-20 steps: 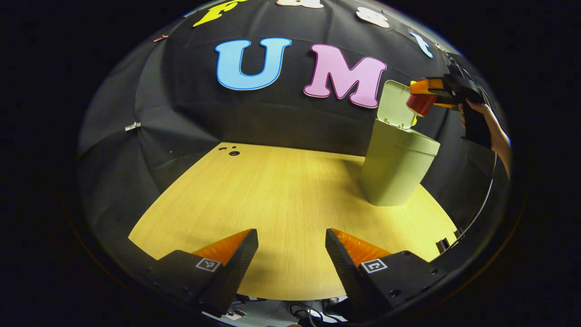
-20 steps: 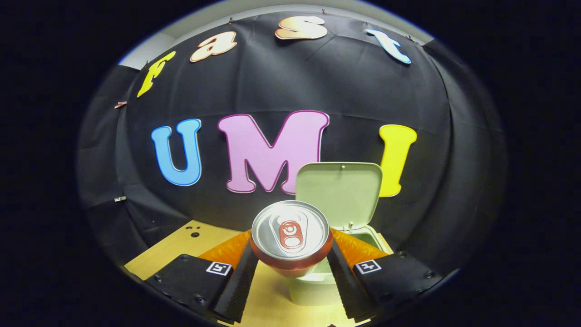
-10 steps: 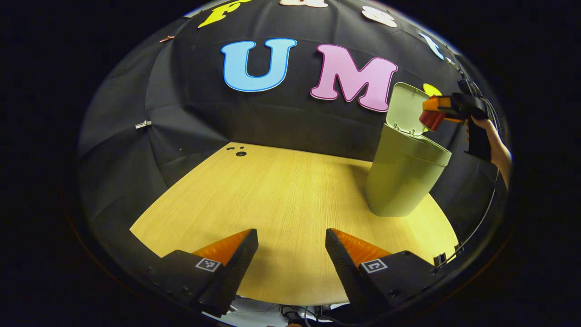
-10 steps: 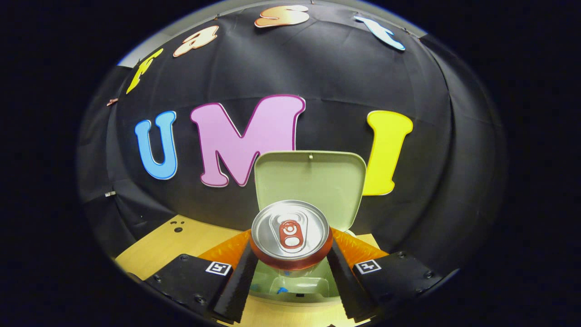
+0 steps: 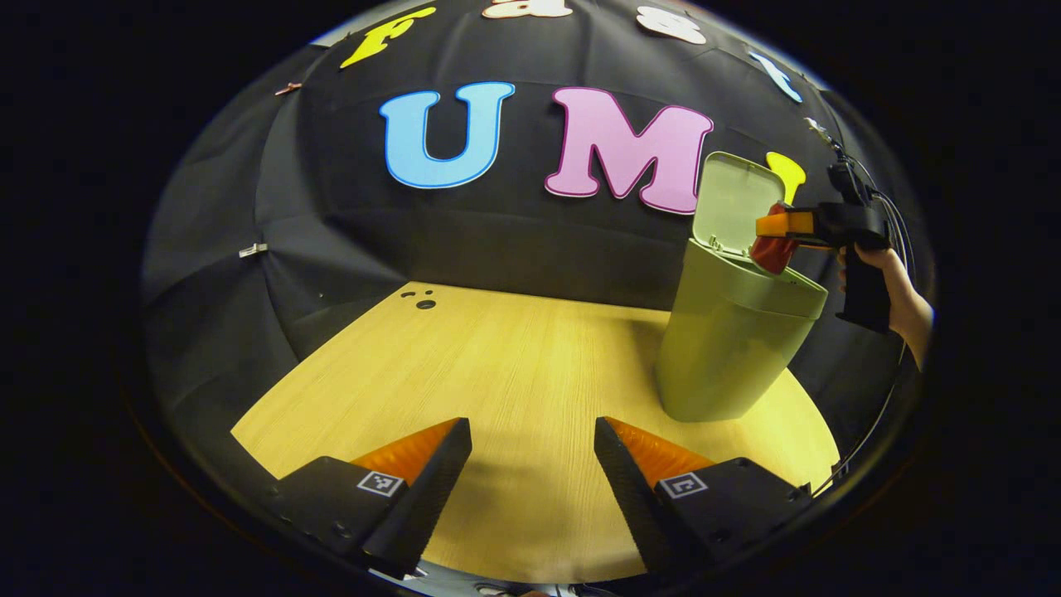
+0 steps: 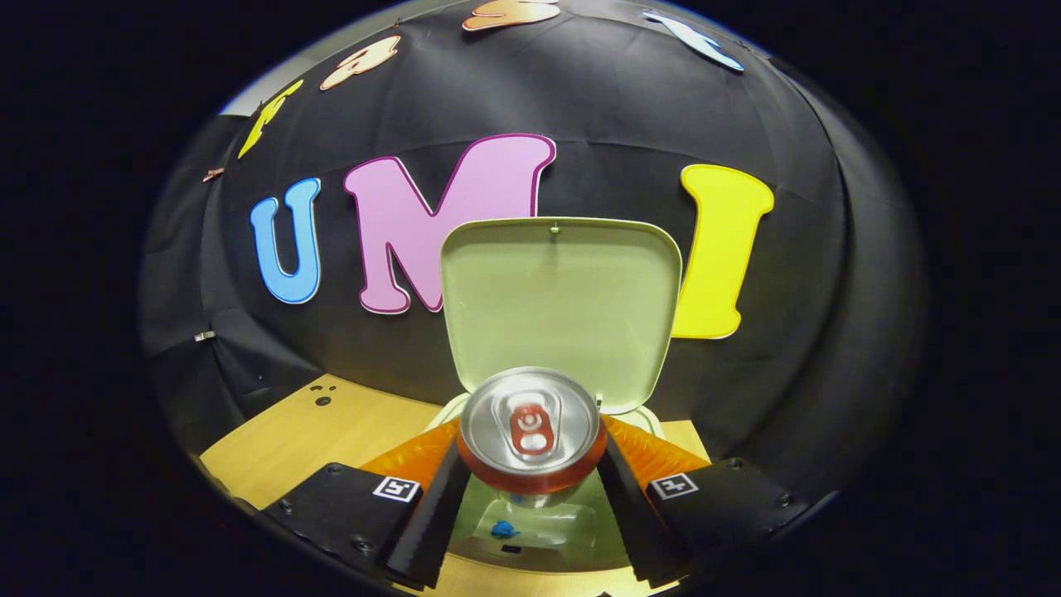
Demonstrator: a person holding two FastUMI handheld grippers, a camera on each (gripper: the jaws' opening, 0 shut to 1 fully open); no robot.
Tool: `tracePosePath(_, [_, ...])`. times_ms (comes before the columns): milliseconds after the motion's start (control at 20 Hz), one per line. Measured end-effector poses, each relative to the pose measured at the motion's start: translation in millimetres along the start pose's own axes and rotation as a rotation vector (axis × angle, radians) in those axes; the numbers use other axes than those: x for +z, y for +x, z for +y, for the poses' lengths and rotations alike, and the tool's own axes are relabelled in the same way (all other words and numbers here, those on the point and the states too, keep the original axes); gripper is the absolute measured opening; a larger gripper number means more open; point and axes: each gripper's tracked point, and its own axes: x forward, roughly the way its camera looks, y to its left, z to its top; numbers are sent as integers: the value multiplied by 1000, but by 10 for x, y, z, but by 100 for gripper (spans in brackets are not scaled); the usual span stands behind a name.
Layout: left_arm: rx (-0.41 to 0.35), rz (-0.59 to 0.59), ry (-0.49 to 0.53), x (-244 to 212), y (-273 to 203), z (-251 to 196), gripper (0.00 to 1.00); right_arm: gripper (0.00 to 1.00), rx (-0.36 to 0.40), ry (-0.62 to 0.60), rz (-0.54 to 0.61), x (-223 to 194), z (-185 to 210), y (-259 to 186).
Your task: Press the lid of the desktop garbage bin to open it, pick up the crumpled paper on the desktop and throw it into the bin, then pick up the pop can on the desktop and drop it into the bin, and finally close the garbage bin lid.
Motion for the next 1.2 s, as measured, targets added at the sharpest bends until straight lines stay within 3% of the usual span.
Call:
tracePosePath(150, [-14,-11,-1,50,65,-91,96,88,-8,-6,4,-8,-25,4])
tracePosePath(200, [-20,-10,-1,39,70,-104,96,95,-12,-5,-7,30,-25,-3])
tracePosePath(300, [-27,-4,8,14,70,-104,96,99,-23,-9,-45,174,-29,-32])
tracePosePath(800, [28,17,-40,-81,16,232,96,98,-18,-38,-224,1333,118,-73])
tracePosePath(1200, [87,26,-77,-140,-67,431,96,98,-27,-59,-244,1867,127,232])
